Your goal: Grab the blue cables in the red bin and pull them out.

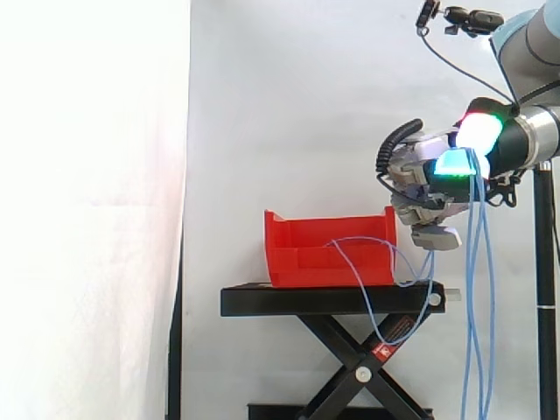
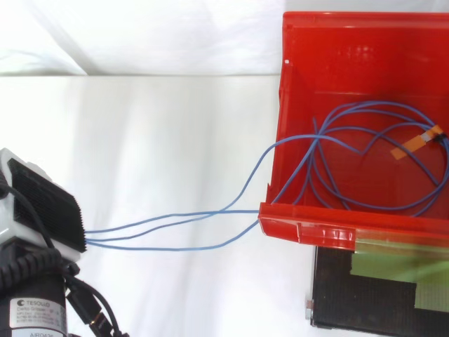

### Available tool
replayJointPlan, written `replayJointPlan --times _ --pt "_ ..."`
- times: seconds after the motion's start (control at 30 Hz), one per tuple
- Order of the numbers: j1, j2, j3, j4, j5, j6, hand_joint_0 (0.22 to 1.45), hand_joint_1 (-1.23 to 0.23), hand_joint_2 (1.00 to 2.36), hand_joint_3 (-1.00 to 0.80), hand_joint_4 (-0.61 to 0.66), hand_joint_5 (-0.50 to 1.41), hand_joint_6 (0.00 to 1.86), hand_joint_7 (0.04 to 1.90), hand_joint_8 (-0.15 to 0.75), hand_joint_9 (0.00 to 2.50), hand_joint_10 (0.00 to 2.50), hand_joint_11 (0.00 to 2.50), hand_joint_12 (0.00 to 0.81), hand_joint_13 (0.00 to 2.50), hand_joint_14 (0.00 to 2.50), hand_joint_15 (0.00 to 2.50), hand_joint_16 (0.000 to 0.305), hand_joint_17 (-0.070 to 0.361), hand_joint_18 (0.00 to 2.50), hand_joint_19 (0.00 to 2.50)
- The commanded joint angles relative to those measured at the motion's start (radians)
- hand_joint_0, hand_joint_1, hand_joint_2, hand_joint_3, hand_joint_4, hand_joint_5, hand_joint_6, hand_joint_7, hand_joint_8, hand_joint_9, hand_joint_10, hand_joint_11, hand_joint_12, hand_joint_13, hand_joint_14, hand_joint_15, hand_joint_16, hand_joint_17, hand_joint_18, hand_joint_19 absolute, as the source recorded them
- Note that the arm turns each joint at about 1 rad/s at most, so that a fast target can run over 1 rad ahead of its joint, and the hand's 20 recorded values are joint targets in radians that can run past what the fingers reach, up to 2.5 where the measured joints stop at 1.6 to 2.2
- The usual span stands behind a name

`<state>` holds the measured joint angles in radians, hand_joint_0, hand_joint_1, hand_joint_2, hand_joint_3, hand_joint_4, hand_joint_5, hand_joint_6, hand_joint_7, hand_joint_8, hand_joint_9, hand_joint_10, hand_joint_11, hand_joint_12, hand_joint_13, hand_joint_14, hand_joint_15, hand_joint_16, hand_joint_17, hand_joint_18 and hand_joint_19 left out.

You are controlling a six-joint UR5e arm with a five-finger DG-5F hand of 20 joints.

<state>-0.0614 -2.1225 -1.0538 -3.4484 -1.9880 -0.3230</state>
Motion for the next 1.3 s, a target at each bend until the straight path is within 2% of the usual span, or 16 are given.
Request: replayJointPlan --times 0.0,0.3,0.47,0.6,1.0,1.27 --pt "0.000 0.001 0.000 0.000 0.000 -0.009 0.92 -0.77 1.00 -1.00 0.07 0.74 0.86 0.64 0.338 0.54 0.67 1.40 0.350 0.90 2.30 0.87 0.038 0.085 0.82 1.06" --pt "0.000 -0.001 0.000 0.000 0.000 -0.027 0.92 -0.77 1.00 -1.00 0.08 0.74 0.85 0.64 0.331 0.60 0.63 1.42 0.347 0.87 2.50 0.85 0.037 0.084 0.83 1.08" --pt "0.002 -0.001 0.001 0.000 -0.002 -0.031 0.91 -0.78 1.00 -1.00 0.07 0.75 0.84 0.65 0.326 0.62 0.80 1.40 0.342 0.86 2.50 0.83 0.037 0.082 0.85 1.12" --pt "0.002 0.001 0.000 0.002 -0.002 -0.035 0.90 -0.78 1.00 -1.00 0.07 0.76 0.84 0.65 0.322 0.63 0.84 1.38 0.342 0.86 2.50 0.84 0.036 0.082 0.85 1.14" --pt "0.008 -0.001 0.001 0.002 -0.002 -0.037 0.82 -0.75 1.00 -1.00 0.08 0.77 0.80 0.65 0.320 0.66 0.80 1.40 0.353 0.87 2.50 0.88 0.038 0.086 0.85 1.14" --pt "0.015 0.001 0.000 0.002 0.003 -0.037 0.77 -0.68 1.00 -1.00 0.10 0.78 0.73 0.67 0.325 0.71 0.71 1.44 0.361 0.88 2.50 0.88 0.041 0.093 0.85 1.16"
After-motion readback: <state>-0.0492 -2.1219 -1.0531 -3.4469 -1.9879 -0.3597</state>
